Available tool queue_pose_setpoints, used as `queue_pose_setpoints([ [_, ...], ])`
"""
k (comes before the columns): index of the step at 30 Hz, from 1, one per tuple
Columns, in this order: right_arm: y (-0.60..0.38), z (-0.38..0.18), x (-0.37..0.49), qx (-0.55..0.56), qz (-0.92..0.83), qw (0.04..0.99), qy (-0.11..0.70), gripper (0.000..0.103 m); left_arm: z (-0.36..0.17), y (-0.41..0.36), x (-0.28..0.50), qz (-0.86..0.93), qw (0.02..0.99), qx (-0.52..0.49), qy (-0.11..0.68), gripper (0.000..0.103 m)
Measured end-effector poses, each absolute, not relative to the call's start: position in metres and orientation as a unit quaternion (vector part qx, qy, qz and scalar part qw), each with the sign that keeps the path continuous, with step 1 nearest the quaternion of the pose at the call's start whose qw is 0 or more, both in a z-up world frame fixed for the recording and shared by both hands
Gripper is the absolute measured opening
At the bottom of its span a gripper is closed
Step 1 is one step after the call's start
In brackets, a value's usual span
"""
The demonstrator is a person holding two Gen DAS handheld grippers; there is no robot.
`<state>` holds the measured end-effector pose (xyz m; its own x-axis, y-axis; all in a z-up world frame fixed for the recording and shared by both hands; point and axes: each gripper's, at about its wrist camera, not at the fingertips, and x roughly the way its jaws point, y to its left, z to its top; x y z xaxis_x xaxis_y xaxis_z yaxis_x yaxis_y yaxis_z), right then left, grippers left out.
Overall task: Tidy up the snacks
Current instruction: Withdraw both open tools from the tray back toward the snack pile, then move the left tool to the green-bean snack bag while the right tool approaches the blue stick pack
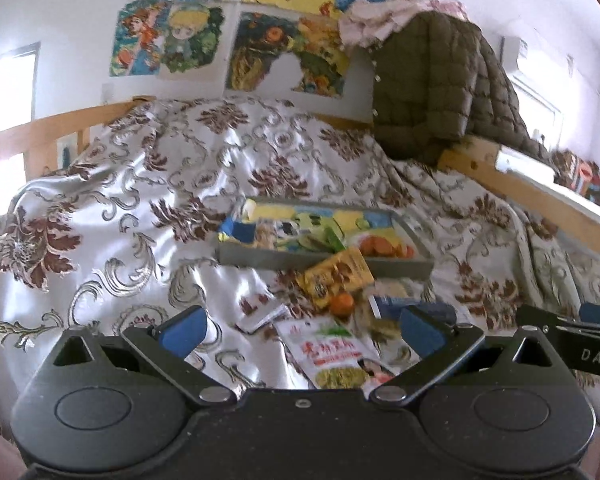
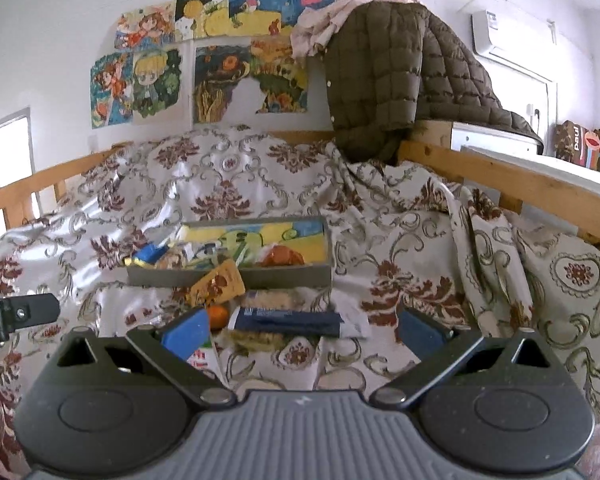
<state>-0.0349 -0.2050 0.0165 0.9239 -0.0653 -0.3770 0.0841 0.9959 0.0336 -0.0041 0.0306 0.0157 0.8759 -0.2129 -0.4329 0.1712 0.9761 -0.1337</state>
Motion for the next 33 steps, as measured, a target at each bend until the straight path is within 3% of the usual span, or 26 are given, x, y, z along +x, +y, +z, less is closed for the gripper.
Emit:
queue_pose_setpoints([
  [14,-0.205,0.003,-0.029,0.02,-0.046,0.965,0.257,0.103,-0.005,0.011,0.001,-0.126,0.944,0.012,0.305,0.102],
  [33,-0.219,-0.01,0.009,0.051,-0.031,0.936,0.348,0.103,-0.025,0.009,0.052,-0.135,0.897,-0.023,0.419,0.102],
])
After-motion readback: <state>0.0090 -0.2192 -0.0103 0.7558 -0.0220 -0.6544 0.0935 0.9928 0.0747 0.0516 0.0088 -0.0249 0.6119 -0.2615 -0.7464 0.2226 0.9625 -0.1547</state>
